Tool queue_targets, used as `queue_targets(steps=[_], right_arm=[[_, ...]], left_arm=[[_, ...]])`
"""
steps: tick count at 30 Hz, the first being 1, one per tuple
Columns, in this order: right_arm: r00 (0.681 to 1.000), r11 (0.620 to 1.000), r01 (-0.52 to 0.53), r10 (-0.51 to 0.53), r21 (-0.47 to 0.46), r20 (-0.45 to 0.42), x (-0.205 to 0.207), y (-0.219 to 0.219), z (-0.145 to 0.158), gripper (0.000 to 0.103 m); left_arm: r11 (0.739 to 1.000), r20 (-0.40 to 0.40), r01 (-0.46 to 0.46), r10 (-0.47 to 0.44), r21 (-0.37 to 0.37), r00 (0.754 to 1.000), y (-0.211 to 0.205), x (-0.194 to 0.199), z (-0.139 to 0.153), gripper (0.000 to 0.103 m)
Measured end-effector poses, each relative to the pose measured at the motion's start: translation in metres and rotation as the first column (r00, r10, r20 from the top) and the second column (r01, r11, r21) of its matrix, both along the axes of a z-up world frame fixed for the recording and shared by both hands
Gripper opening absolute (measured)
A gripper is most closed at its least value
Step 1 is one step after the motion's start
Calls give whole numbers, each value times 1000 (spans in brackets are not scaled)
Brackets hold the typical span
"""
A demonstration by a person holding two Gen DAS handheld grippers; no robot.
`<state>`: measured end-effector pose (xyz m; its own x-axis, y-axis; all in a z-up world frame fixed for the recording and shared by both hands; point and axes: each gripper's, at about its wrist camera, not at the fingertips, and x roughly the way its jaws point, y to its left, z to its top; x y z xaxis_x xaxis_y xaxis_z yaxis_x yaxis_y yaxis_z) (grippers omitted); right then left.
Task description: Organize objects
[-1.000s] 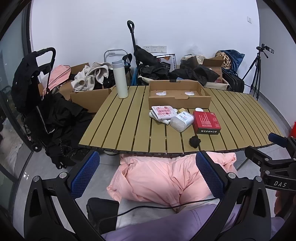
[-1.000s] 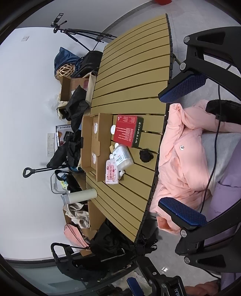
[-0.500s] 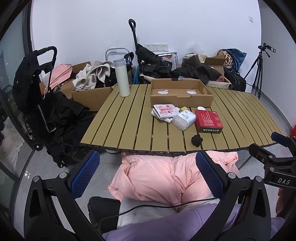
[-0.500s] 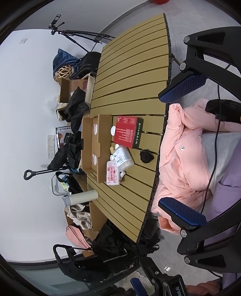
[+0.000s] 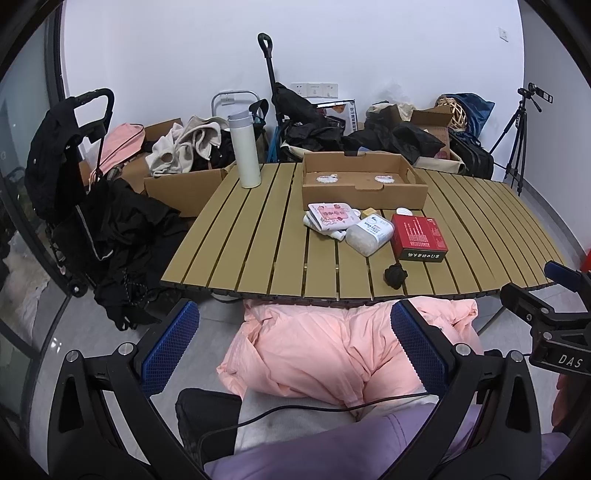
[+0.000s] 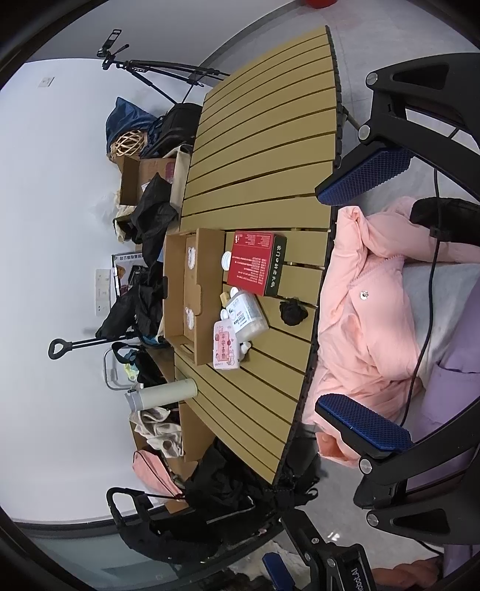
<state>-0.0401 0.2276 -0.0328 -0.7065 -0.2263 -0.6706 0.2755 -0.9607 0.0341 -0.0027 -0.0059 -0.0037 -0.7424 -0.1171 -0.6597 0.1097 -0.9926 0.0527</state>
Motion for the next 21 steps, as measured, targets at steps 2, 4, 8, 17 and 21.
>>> queue_targets(steps=[2,4,8,17,21], right_arm=[[1000,1000,4,-4,3,-4,0,0,0,103],[1000,1000,5,-5,4,-5,0,0,0,103],[1000,1000,16,-16,7,-10,0,1,1,103],[999,1000,-9,10,18,-32,3,-4,3,103],[999,1000,-8,8,17,-32,3,-2,2,103]], left_arm=[[1000,0,-2,2,0,1000,0,0,0,103],[1000,1,-2,2,0,1000,0,0,0,103],[1000,1,-1,1,-1,1000,-1,0,1,103],[1000,8,-3,3,0,1000,-1,-1,0,103],[1000,9,-5,5,1,1000,-1,-1,-1,103]])
